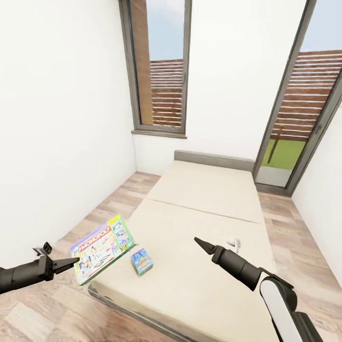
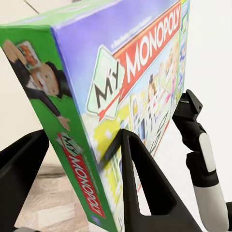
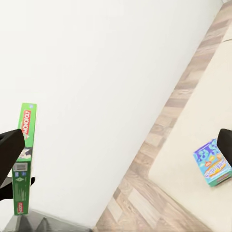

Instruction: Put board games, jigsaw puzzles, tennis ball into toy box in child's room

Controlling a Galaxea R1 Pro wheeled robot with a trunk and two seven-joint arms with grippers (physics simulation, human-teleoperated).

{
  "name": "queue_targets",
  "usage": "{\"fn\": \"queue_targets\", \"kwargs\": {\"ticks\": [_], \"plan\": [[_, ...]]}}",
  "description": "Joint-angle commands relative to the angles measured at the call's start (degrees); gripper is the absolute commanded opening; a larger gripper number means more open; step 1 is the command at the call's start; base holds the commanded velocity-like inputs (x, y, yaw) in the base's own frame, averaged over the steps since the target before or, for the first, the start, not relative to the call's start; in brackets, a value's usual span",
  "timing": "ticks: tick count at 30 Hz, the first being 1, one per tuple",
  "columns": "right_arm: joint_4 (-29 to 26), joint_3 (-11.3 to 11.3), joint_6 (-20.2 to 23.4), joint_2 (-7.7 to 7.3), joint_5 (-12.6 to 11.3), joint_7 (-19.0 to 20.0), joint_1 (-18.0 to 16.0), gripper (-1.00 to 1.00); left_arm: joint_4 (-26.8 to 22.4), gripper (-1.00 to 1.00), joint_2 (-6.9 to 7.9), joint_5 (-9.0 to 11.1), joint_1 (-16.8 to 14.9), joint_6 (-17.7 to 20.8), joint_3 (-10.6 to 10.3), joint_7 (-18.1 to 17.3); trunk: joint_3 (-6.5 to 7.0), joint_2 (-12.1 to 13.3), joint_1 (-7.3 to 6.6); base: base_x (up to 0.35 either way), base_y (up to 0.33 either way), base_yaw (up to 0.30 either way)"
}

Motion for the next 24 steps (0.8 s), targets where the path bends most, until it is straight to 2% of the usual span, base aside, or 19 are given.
{"fn": "queue_targets", "kwargs": {"ticks": [1,24], "plan": [[-0.02,-0.03,0.31,-0.01,-0.29,-0.05,-0.02,1.0,0.01,-1.0,0.02,0.2,-0.07,0.63,-0.02,-0.13,0.11,0.36,-0.22,0.0,0.0,0.286],[0.01,0.02,0.22,0.0,-0.29,-0.08,-0.05,1.0,0.1,-1.0,0.11,0.19,-0.09,0.63,0.01,-0.03,4.35,9.58,-5.27,0.0,0.0,0.286]]}}
